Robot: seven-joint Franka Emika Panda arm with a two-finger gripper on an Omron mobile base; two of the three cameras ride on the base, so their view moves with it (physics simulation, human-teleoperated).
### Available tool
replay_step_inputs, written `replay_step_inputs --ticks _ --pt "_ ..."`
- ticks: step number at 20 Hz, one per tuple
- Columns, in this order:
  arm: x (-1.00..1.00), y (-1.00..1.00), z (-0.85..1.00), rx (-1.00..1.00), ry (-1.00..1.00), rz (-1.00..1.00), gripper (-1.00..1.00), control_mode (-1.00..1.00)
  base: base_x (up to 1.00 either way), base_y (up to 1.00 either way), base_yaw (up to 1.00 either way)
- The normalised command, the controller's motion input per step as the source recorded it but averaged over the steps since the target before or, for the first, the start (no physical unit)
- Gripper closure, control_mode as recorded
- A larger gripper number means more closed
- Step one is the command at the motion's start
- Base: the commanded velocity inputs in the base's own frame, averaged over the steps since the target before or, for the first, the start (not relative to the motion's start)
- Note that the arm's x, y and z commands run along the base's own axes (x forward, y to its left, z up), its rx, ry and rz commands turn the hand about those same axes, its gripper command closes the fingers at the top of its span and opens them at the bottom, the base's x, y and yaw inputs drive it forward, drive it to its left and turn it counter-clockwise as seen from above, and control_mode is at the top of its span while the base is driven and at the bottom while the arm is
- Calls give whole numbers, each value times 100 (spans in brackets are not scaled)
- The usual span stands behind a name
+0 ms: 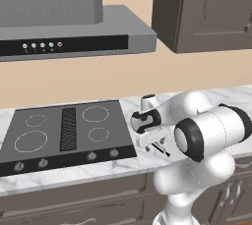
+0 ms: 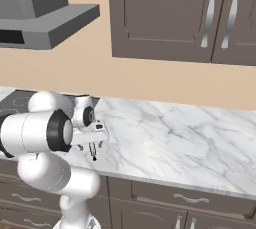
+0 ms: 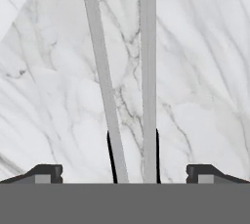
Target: Pick up the tongs from the counter and place them near the plate next to the oven.
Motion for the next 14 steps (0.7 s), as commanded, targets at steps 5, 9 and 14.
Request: replay_step_inputs --ticks 5,9,14 --pt "0 0 -30 0 -2 0 100 -100 0 0 0" --pt "-16 -2 -20 1 -8 0 100 -100 0 0 0" --pt "-47 -10 -1 3 -1 0 100 -100 0 0 0"
